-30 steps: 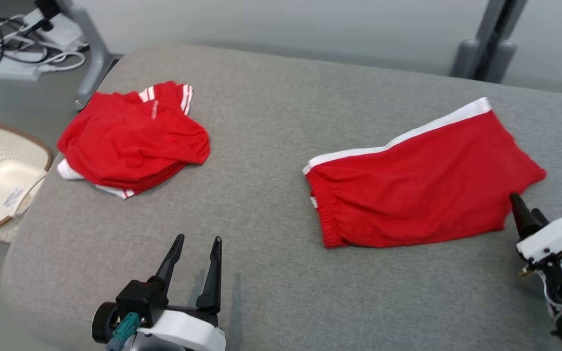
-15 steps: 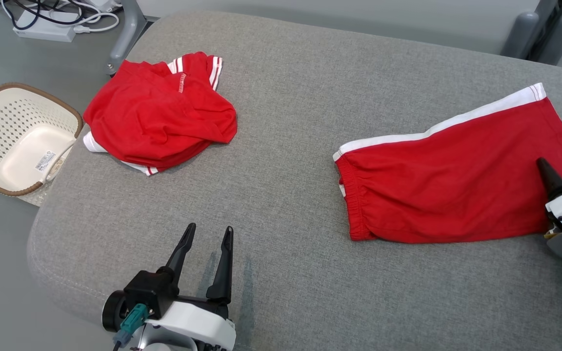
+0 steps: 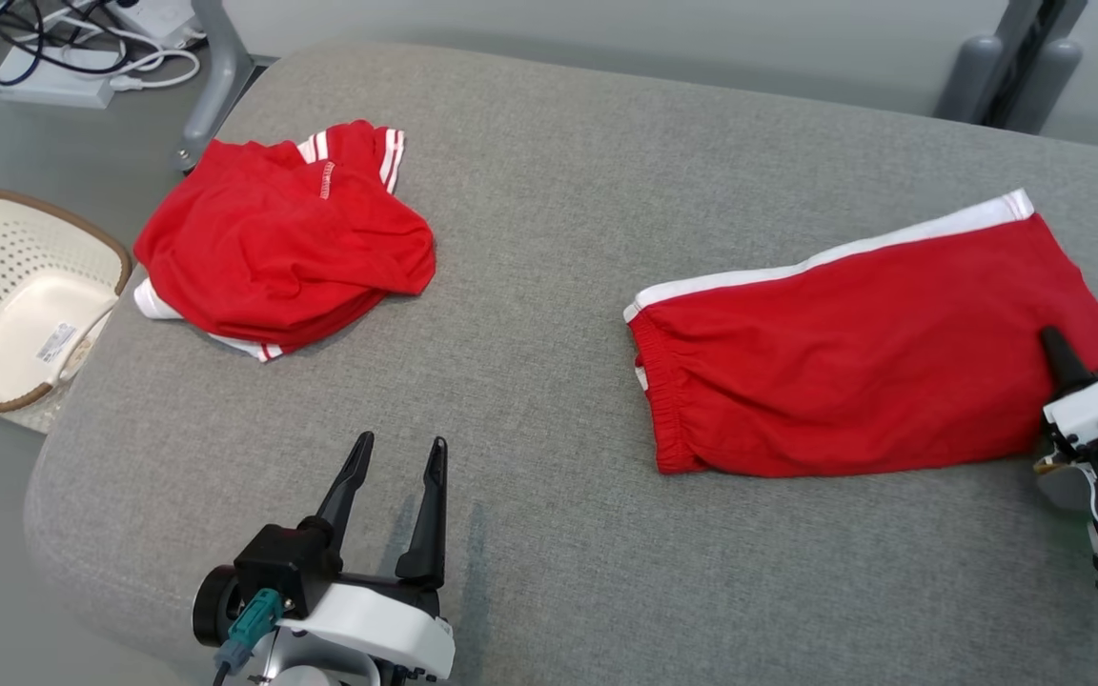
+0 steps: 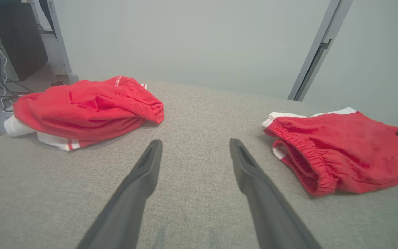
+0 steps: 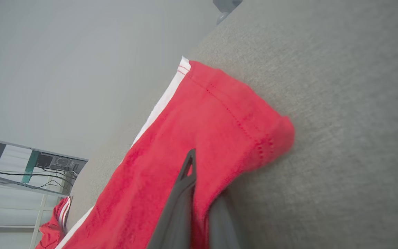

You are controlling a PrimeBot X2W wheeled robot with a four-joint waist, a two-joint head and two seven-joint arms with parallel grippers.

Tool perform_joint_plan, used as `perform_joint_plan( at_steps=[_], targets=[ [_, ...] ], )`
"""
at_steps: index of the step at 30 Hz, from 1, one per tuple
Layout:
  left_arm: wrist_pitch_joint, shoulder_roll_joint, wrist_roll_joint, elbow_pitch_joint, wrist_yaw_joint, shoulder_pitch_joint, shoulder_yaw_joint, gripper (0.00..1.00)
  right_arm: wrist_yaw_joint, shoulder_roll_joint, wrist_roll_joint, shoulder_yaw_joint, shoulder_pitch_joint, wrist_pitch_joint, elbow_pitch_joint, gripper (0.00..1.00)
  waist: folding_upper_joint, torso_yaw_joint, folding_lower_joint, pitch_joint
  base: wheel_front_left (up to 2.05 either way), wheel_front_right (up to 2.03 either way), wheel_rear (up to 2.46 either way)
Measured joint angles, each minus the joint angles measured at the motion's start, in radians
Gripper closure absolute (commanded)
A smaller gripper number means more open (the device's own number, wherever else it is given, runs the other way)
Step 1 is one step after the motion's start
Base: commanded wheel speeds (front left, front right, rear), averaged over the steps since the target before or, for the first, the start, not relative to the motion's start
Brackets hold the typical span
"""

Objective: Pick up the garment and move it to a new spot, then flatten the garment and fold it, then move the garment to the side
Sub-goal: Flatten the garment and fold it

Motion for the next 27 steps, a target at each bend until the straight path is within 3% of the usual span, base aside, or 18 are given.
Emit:
perform_joint_plan(
  at_steps=[9,17,27],
  targets=[
    [0.000,0.000,0.001,0.010,-0.004,0.018,0.015,0.00,0.000,-0.033,0.081,-0.022,0.099,-0.066,-0.029,1.00,0.0000,-0.039,0.0000,-0.049,0.00,0.00,0.00],
    [0.000,0.000,0.000,0.014,-0.008,0.037,0.023,0.00,0.000,-0.063,0.120,-0.081,0.197,-0.131,0.037,1.00,0.0000,-0.075,0.0000,-0.104,0.00,0.00,0.00],
    [0.000,0.000,0.000,0.015,-0.008,0.055,0.039,0.00,0.000,-0.040,0.090,-0.053,0.215,-0.158,0.049,1.00,0.0000,-0.129,0.0000,-0.138,0.00,0.00,0.00]
  ],
)
